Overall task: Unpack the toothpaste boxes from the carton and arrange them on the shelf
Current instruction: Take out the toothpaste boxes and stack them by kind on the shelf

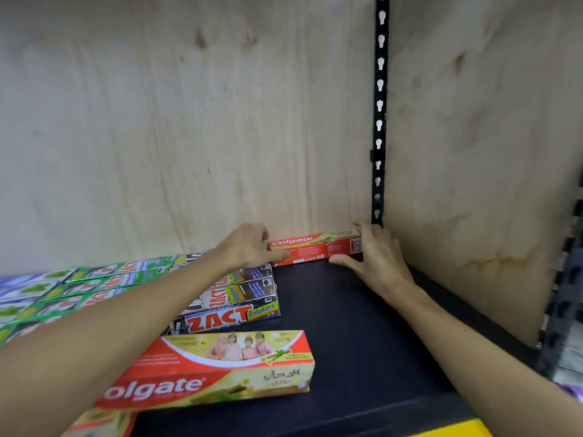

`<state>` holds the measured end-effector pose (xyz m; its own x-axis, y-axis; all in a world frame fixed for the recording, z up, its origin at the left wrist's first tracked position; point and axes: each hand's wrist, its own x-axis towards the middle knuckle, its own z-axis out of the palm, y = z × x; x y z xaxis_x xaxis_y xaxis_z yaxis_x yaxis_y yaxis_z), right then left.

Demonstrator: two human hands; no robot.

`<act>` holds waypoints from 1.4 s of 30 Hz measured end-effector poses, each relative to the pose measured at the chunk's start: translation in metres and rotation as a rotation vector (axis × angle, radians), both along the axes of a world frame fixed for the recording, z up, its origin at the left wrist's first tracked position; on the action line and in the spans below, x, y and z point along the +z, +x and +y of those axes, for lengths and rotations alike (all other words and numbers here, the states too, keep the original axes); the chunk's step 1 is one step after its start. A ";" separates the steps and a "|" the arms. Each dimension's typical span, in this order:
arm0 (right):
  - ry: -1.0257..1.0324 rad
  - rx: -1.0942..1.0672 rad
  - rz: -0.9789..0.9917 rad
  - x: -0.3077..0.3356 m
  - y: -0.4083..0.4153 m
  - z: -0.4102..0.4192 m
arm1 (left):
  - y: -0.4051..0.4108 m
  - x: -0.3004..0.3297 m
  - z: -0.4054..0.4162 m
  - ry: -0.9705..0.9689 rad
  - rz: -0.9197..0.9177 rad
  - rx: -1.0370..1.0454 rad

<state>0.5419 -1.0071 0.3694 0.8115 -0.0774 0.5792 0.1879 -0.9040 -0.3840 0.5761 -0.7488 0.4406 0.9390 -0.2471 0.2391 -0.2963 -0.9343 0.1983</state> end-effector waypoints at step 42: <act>0.169 0.340 0.192 -0.006 -0.186 -0.001 | -0.186 -0.022 0.081 -0.135 0.167 -0.371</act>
<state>0.3563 -1.0080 0.3636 0.8991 0.1325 0.4173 0.3752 -0.7244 -0.5784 0.3899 -0.6677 0.4188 0.8211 -0.5522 0.1448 -0.5609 -0.7331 0.3847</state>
